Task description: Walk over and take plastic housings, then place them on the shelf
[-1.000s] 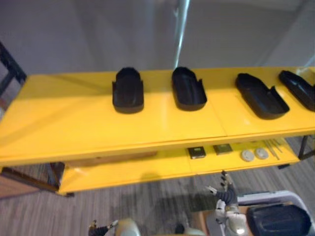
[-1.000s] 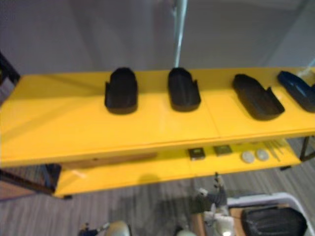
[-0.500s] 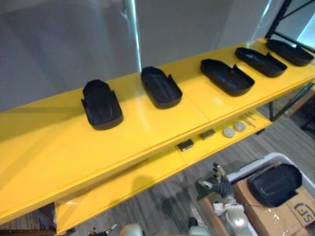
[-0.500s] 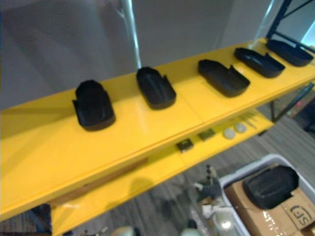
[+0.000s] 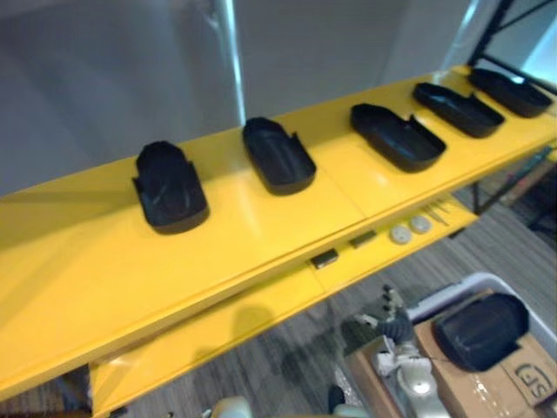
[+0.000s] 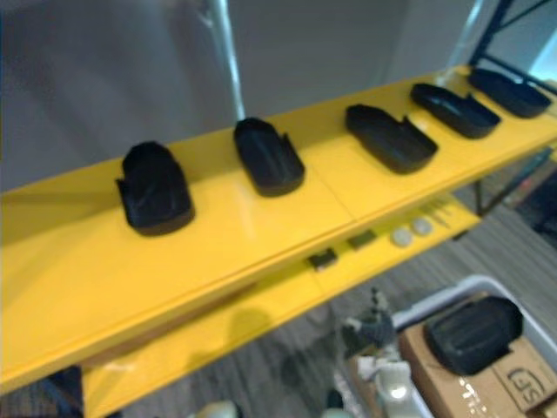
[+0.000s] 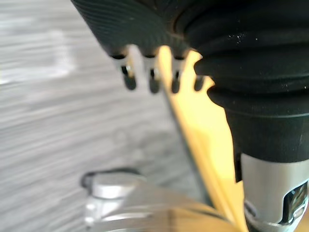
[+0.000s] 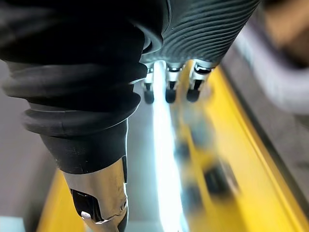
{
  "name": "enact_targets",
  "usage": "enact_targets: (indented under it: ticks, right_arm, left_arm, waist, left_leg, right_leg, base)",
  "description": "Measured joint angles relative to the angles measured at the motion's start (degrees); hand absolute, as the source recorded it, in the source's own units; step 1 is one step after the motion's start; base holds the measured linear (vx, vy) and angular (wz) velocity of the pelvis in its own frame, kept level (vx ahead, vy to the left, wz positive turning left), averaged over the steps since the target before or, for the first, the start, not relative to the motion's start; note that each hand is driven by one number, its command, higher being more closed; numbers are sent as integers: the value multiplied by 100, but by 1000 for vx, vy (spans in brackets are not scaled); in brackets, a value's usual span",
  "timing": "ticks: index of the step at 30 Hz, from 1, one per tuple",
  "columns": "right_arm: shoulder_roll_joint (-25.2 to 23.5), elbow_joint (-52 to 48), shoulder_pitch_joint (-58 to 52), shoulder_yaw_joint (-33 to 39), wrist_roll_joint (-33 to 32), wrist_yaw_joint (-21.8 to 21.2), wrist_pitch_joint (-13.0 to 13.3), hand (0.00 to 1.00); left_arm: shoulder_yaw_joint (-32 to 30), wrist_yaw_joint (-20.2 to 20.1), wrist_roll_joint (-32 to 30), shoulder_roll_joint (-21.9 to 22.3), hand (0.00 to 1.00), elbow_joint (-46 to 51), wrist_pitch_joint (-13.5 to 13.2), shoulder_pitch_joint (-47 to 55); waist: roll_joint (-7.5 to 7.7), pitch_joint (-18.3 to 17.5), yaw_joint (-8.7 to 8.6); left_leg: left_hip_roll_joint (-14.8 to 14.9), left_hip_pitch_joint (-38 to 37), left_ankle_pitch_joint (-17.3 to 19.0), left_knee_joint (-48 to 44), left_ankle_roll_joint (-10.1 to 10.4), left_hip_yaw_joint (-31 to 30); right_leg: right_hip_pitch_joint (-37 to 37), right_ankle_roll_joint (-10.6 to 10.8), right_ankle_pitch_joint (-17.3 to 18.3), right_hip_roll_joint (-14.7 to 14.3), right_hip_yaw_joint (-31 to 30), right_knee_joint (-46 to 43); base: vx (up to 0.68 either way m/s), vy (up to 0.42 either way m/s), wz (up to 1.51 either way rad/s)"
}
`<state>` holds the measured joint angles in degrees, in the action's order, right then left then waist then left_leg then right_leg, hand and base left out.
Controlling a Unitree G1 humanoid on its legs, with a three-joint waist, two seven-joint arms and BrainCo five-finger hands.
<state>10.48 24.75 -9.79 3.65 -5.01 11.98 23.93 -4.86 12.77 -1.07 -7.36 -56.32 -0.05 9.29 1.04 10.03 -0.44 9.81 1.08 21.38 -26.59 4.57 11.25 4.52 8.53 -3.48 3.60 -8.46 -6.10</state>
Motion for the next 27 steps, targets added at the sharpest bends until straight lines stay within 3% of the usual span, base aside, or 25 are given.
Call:
enact_targets:
  ticks: [2,3,5,8,11,13,14,18,19,20,22,25,27]
  right_arm:
    - [35,-525,-245,114,-153,-79,-5,0]
    - [35,-639,-324,130,-159,-121,-5,0]
    - [37,-822,-520,287,-157,-332,-4,0]
    - [-74,-792,-577,336,-144,-398,-3,0]
    - [-175,-735,-520,140,-87,-445,16,0]
    - [-228,-613,-445,-60,-86,-449,64,0]
    - [-314,-577,-438,-79,-85,-439,69,0]
    - [-307,-568,-188,-185,22,-311,77,0]
    - [-308,-572,-181,-239,36,-224,75,0]
    - [-270,-573,-105,-246,12,-105,44,0]
    - [-260,-549,52,-211,4,63,-19,0]
    - [-288,-394,-46,-85,-55,338,-38,0]
    - [-377,10,-225,193,-493,468,-165,0]
  left_arm:
    - [140,-41,70,-151,0,5,34,-204]
    - [140,-36,140,-188,0,11,55,-223]
    - [141,-53,493,-287,0,-7,145,-273]
    - [131,-74,557,-382,0,-73,158,-225]
    - [110,-49,570,-398,0,-91,217,-51]
    - [57,-44,584,-434,0,-90,273,229]
    - [-128,-36,612,-460,0,-129,295,316]
    - [-445,-40,826,-384,0,-258,352,470]
    - [-628,-36,934,-367,0,-259,307,504]
    - [-669,-36,1038,-294,0,-257,249,464]
    - [-724,-34,1359,-172,0,-230,133,407]
    - [-760,-52,1715,104,0,-231,21,413]
    - [-743,96,1733,281,0,-230,-300,434]
  waist:
    - [48,115,-81]
    - [45,113,-118]
    - [87,126,-331]
    - [-35,118,-329]
    - [-37,119,-243]
    - [18,89,-84]
    - [148,24,-17]
    - [92,185,47]
    - [145,238,51]
    - [75,372,70]
    - [83,647,158]
    - [166,692,228]
    - [168,683,202]
  left_leg:
    - [177,-37,174,-208,-125,531]
    - [267,-30,145,-193,-188,761]
    - [394,-17,66,-182,-301,1167]
    - [688,-2,-201,32,-315,1615]
    - [804,97,-560,356,-280,1948]
    - [896,190,-737,413,-150,2177]
    - [837,335,-856,424,-58,2214]
    - [904,751,-1189,538,111,2001]
    - [984,905,-1172,339,146,1971]
    - [1127,1061,-1119,154,184,1808]
    - [1035,1096,-1087,146,196,1347]
    - [688,990,-1125,499,255,1093]
    - [361,771,-1126,818,256,910]
  right_leg:
    - [135,-318,-804,-140,402,302]
    - [146,-443,-1041,-135,549,526]
    - [174,-839,-652,-56,1594,37]
    - [107,-1013,105,19,2189,-830]
    - [-84,-1031,380,403,2715,-1159]
    - [-283,-956,126,717,3063,-1117]
    - [-275,-684,-93,647,3046,-725]
    - [-260,-599,-85,312,3208,273]
    - [-275,-350,92,259,3215,432]
    - [-261,-373,80,130,3190,535]
    - [-250,-432,36,7,3041,607]
    - [-99,-450,45,108,2879,595]
    - [-184,-432,36,267,2873,604]
  base:
    - [-247,126,-149]
    - [-326,116,-140]
    - [-240,93,-101]
    - [-127,87,-82]
    - [-146,-58,-74]
    - [-133,-162,-77]
    - [-88,-176,-50]
    - [-132,-256,-40]
    - [-160,-203,-14]
    - [-183,-169,-15]
    - [-218,-78,-46]
    - [-149,-7,-34]
    - [-41,44,-3]
